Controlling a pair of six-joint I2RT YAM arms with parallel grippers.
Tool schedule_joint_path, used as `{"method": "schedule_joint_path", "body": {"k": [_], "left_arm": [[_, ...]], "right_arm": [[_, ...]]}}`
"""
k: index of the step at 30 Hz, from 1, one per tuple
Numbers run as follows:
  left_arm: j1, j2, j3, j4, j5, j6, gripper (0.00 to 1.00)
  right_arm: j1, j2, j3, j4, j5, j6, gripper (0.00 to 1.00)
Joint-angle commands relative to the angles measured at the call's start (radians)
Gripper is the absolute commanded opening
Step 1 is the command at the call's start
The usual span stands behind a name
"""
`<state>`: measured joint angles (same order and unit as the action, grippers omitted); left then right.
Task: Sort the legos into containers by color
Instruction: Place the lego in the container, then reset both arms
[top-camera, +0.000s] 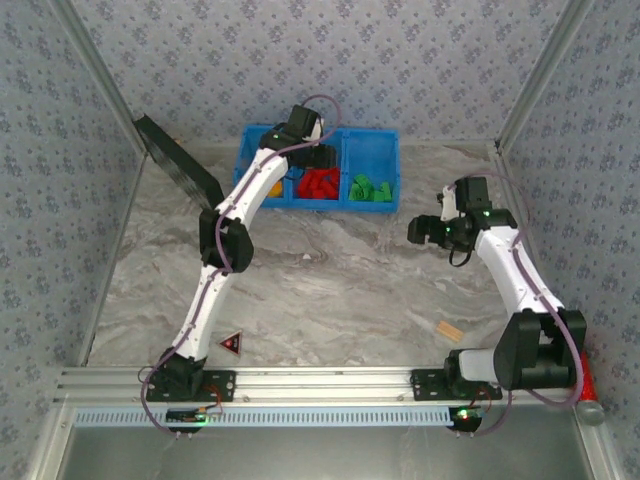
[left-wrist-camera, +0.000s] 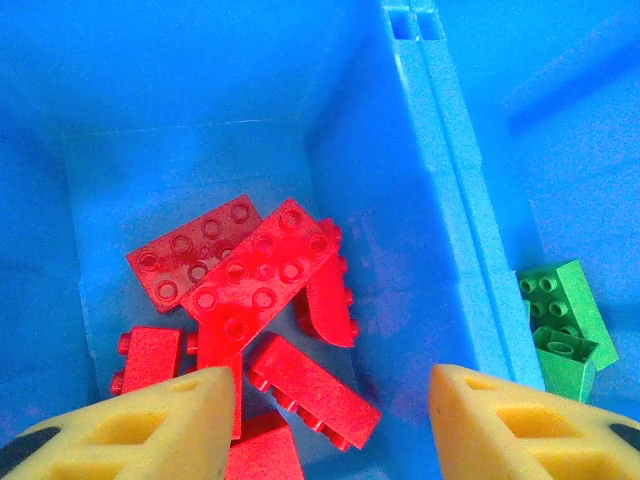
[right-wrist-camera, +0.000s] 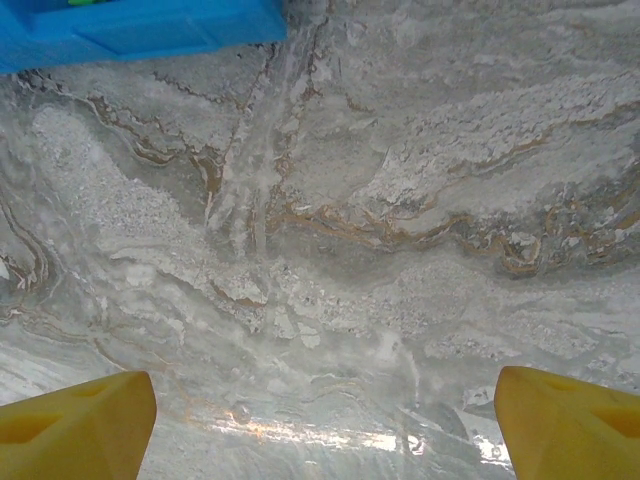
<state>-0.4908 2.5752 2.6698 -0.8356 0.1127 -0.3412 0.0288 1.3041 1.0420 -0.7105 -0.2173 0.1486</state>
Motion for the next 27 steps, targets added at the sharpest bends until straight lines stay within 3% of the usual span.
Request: {"method": "schedule_joint_path", "body": {"k": [1, 6, 8, 11, 14, 18, 22, 24, 27], "left_arm": [[-0.006, -0.113, 0.036, -0.007, -0.024, 0.041, 0.54], [-0.011, -0.263, 0.002, -0.075, -0.123, 0.214, 0.62], [-0.003, -0.361, -0.108, -0.084, -0.228, 0.298, 0.68], [0.034, -0.578, -0.450, 0.066, -0.319, 0.374, 0.78], [0.113, -0.834, -0.824, 0.292, -0.364, 0.360, 0.99], [0.254, -1.152, -1.267, 0.524, -0.399, 0.341, 1.00], [0.392, -1.458, -1.739, 0.872, -0.412, 0.357, 1.00], [0.440, -1.547, -1.925, 1.004, -0.423, 0.347, 1.00], [0.503, -1.584, -2.066, 1.028, -0.448, 0.270, 1.00]], "right_arm": [[0.002, -0.049, -0.049, 0.015, 0.015, -0.015, 0.90], [-0.003, -0.132, -0.111, 0.136, 0.039, -0.018, 0.88], [-0.008, -0.170, -0.136, 0.201, 0.074, -0.018, 0.90], [-0.013, -0.193, -0.190, 0.320, 0.185, -0.004, 0.92], [-0.017, -0.201, -0.263, 0.460, 0.182, -0.048, 1.00], [-0.014, -0.198, -0.314, 0.534, 0.155, -0.122, 1.00], [-0.021, -0.171, -0.371, 0.613, 0.192, -0.162, 1.00], [-0.024, -0.173, -0.424, 0.696, 0.211, -0.160, 1.00], [-0.030, -0.175, -0.492, 0.826, 0.221, -0.150, 1.00]]}}
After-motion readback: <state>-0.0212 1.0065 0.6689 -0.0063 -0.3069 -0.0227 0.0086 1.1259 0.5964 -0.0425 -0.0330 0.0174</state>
